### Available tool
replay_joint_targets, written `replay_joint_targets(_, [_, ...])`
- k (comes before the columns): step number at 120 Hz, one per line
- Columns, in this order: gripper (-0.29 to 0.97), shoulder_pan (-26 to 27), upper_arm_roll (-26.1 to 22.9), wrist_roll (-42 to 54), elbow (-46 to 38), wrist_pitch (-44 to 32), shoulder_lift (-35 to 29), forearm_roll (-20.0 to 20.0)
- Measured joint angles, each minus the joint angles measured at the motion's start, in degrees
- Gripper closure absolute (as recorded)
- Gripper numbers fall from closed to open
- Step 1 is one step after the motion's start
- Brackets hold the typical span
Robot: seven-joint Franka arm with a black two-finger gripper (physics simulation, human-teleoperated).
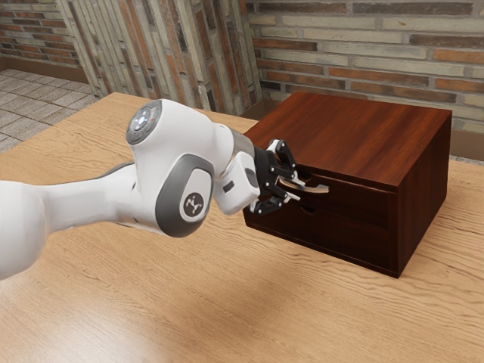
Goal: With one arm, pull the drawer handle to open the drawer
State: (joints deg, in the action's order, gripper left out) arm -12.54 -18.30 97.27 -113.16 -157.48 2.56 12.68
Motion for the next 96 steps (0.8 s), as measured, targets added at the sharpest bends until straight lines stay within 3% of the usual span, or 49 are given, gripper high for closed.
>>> replay_joint_targets(96, [0.69, 0.51, 0.34, 0.06, -6.07, 0.46, -5.92, 0.73])
